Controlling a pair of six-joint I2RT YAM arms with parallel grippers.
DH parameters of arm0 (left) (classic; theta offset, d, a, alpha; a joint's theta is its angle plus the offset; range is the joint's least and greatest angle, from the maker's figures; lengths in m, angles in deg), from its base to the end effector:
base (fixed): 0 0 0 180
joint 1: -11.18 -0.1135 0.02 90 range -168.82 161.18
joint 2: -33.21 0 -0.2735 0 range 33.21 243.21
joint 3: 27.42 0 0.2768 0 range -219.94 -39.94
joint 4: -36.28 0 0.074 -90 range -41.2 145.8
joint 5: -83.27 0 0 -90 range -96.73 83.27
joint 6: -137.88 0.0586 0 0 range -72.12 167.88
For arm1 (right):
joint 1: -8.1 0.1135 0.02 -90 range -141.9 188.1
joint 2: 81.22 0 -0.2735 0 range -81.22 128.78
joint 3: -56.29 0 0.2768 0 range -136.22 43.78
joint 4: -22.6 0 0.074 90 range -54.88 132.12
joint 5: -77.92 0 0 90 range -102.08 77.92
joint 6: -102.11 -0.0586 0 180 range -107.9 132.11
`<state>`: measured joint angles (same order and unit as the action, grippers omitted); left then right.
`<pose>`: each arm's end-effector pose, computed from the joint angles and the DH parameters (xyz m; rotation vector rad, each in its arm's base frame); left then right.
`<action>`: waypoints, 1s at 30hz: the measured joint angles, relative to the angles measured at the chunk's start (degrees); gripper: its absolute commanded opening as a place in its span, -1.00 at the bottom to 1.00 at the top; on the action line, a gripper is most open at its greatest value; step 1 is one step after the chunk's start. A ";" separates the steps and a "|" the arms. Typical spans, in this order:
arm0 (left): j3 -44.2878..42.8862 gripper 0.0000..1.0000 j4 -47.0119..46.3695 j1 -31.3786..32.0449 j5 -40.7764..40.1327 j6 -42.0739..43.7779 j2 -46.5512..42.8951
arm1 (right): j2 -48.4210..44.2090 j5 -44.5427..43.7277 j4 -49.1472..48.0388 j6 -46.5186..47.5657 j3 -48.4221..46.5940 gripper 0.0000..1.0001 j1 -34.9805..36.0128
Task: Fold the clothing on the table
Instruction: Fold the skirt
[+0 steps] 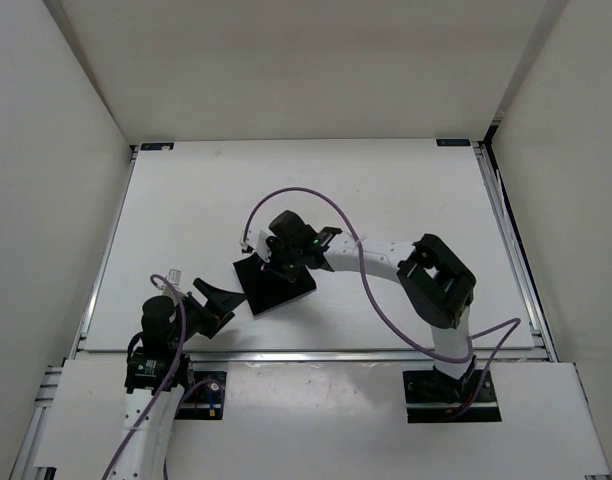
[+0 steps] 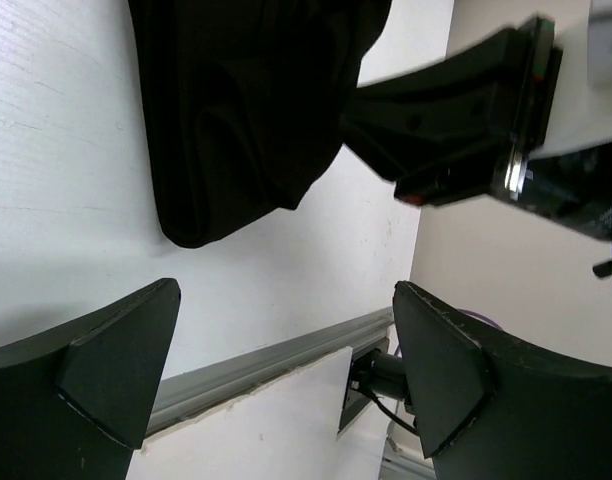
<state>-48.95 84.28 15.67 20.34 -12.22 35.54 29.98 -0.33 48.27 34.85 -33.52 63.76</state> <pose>0.1163 -0.0359 0.1549 -0.7524 2.1012 -1.1478 0.2531 0.3916 0.1714 -1.6124 1.8213 0.5107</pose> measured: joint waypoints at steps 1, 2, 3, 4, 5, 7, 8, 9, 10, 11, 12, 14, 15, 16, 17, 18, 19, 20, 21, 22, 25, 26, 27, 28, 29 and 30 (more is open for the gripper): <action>0.00 0.97 0.11 -0.13 0.26 -0.04 -0.07 | 0.85 0.00 0.02 -0.24 -1.01 -1.00 -0.31; 0.04 0.98 0.13 -0.20 0.46 -0.11 -0.11 | 1.77 0.09 0.13 -0.57 -2.23 -1.00 -0.72; 0.04 0.97 0.15 -0.20 0.61 -0.13 -0.15 | 2.78 0.20 0.39 -0.92 -3.76 -1.00 -1.14; 0.04 0.97 0.13 -0.20 0.68 -0.15 -0.22 | 4.15 0.33 0.59 -1.29 -6.14 -1.00 -1.70; 0.04 0.97 0.13 -0.20 0.76 -0.17 -0.26 | 5.88 0.37 1.01 -1.57 -9.14 -1.00 -2.23; 0.04 0.97 0.11 -0.20 0.90 -0.26 -0.26 | 11.02 0.46 3.54 -2.38 -18.86 -1.00 -3.48; 0.07 0.97 0.11 -0.17 0.92 -0.37 -0.26 | 13.92 0.42 4.15 -2.89 -24.13 -1.00 -4.02; 0.09 0.98 0.09 -0.17 0.94 -0.46 -0.28 | 17.46 0.57 6.73 -3.39 -31.23 -1.00 -4.61; 0.09 0.98 0.09 -0.15 1.03 -0.55 -0.28 | 20.87 0.87 8.13 -4.20 -38.01 -1.00 -5.20; 0.09 0.97 0.09 -0.15 1.07 -0.61 -0.33 | 23.58 1.29 9.35 -4.70 -43.43 -1.00 -5.77; 0.09 0.98 0.11 -0.15 1.09 -0.63 -0.33 | 25.59 2.14 11.02 -5.38 -48.06 -1.00 -6.45; 0.09 0.97 0.09 -0.15 1.18 -0.76 -0.39 | 26.34 4.22 13.44 -6.32 -50.64 -1.00 -7.91; 0.09 0.97 0.09 -0.17 1.31 -0.79 -0.42 | 25.66 5.44 14.10 -6.69 -49.83 -1.00 -8.68; 0.09 0.98 0.09 -0.20 1.44 -0.81 -0.42 | 24.30 6.60 13.81 -7.08 -47.21 -1.00 -9.35; 0.09 0.97 0.09 -0.22 1.60 -0.81 -0.46 | 22.03 7.91 13.05 -7.34 -42.49 -0.99 -10.10; 0.13 0.97 0.09 -0.26 1.77 -0.79 -0.55 | 19.15 9.11 12.26 -7.54 -36.74 -1.00 -10.84; 0.20 0.97 0.07 -0.26 1.95 -0.76 -0.59 | 15.47 10.12 10.10 -7.56 -29.27 -1.00 -11.56; 0.28 0.97 0.02 -0.28 2.16 -0.76 -0.59 | 11.41 11.13 9.31 -7.50 -21.59 -1.00 -12.22; 0.42 0.97 0.00 -0.28 2.29 -0.74 -0.63 | 8.68 11.56 9.25 -7.32 -16.98 -1.00 -12.46; 0.66 0.97 -0.11 -0.28 2.45 -0.76 -0.66 | 5.62 11.78 8.17 -6.80 -11.89 -0.94 -12.50; 1.51 0.97 0.15 -0.26 2.54 -0.42 -0.68 | 0.04 12.00 8.00 -4.85 -5.44 -0.41 -10.12; 1.60 0.97 0.39 -0.24 2.36 0.02 -0.61 | -0.59 11.91 7.65 -4.09 -5.49 -0.25 -8.81; 1.60 0.98 0.46 -0.07 2.14 0.61 -0.31 | -1.03 11.78 7.08 -3.50 -5.66 -0.21 -7.43; 1.51 0.97 0.17 0.33 1.79 1.36 0.39 | -1.27 11.56 6.78 -2.93 -5.88 -0.20 -6.21; 1.36 0.98 -0.20 0.66 1.40 2.34 1.46 | -1.38 11.45 6.45 -2.54 -6.05 -0.20 -5.05; 1.01 0.97 -0.83 1.09 0.85 3.21 2.95 | -1.53 11.47 6.34 -2.29 -6.08 -0.20 -4.09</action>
<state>-47.95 83.45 16.76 21.19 -9.00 38.49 28.45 11.14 54.60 32.55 -39.60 59.67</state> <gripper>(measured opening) 0.983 0.396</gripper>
